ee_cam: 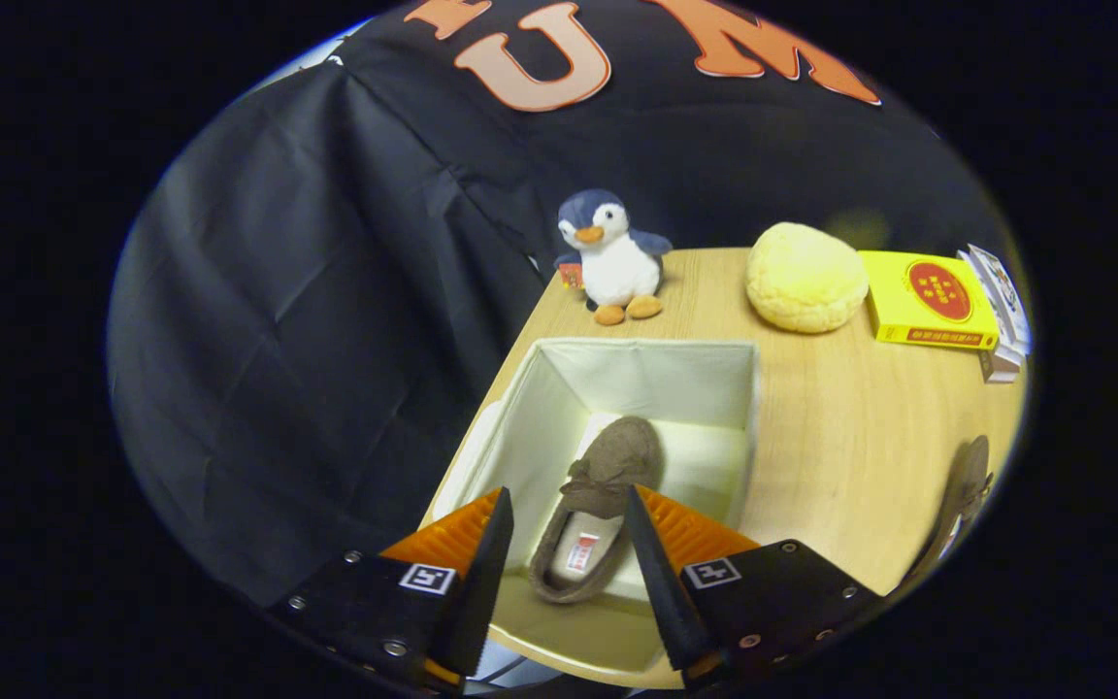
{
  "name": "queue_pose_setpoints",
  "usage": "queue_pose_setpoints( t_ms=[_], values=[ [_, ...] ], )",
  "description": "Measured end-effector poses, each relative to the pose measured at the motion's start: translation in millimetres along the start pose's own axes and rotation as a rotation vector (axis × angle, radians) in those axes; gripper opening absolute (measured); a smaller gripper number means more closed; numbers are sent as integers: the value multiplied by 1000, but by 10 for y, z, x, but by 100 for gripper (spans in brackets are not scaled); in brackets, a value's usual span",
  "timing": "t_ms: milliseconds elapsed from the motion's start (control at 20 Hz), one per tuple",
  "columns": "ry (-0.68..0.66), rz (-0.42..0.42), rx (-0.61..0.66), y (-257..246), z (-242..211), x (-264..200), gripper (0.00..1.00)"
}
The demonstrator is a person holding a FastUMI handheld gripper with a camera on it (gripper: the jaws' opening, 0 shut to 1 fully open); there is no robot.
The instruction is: Open the storage box then place both shoes into the box .Put the left shoe in first, then the right shoe, with the right side of both shoes facing outward in a uniform manner.
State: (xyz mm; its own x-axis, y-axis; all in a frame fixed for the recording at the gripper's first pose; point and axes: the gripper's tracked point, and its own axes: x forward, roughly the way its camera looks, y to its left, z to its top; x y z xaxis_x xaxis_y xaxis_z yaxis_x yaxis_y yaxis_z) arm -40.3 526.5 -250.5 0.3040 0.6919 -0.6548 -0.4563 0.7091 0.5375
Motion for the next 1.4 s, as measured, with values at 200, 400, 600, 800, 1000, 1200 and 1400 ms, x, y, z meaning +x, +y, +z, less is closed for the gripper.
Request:
queue_pose_setpoints(
  t_ms=[200,400,600,800,1000,1200,1400],
  values=[
    [-68,-18,-11,-446,46,-536,90],
    [-120,-110,-14,-1230,-35,-1008,96],
    [-139,-201,16,-1980,-177,-1342,97],
    [-111,-288,40,-2672,-425,-1533,97],
    [-77,-332,56,-3185,-641,-1598,97],
    [-33,-379,53,-3593,-901,-1646,97],
    [12,-397,69,-3922,-1112,-1562,96]
  ],
)
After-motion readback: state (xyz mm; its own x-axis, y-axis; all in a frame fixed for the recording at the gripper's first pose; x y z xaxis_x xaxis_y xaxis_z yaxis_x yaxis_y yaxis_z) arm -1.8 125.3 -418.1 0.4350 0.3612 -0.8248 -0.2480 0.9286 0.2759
